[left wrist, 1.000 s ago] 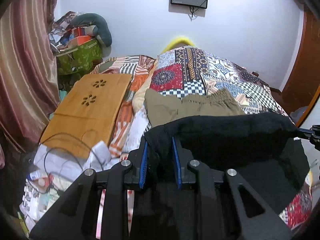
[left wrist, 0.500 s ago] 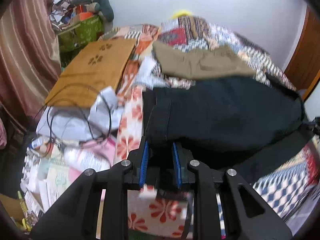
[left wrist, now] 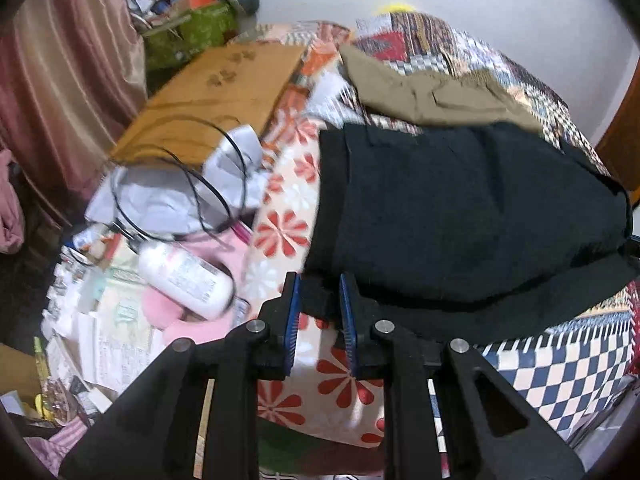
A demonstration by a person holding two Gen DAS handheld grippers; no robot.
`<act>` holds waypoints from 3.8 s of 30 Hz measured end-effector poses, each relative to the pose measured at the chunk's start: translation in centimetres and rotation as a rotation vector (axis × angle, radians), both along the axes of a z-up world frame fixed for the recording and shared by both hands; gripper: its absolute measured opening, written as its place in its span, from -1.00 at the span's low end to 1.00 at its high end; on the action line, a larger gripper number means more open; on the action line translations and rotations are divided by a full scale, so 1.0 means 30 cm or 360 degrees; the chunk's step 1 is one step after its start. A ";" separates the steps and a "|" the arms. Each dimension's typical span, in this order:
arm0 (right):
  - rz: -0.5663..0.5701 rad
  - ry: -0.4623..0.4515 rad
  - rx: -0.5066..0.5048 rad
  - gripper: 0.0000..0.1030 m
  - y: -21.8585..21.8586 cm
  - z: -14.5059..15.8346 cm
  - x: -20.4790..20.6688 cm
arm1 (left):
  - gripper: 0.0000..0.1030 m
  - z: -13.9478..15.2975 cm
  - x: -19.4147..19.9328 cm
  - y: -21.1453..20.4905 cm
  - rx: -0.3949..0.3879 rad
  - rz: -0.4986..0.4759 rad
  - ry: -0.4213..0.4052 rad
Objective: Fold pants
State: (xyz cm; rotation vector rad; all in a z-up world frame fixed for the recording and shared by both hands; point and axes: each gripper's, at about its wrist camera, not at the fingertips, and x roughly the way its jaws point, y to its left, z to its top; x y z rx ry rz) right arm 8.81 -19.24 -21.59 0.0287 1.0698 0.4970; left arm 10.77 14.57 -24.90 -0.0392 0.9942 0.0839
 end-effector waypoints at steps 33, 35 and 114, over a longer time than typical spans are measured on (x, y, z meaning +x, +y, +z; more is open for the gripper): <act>-0.0397 -0.0016 -0.0212 -0.19 -0.392 -0.082 0.587 | 0.14 0.168 0.576 -0.435 -0.0077 -0.0328 -0.0192; -0.0390 -0.0004 -0.0223 -0.19 -0.390 -0.098 0.610 | 0.16 0.137 0.606 -0.454 -0.0067 -0.0348 -0.0161; -0.1076 -0.0044 -0.0132 -0.20 -0.964 -0.097 0.015 | 0.53 0.101 0.414 -0.847 0.0066 -0.0591 -0.0003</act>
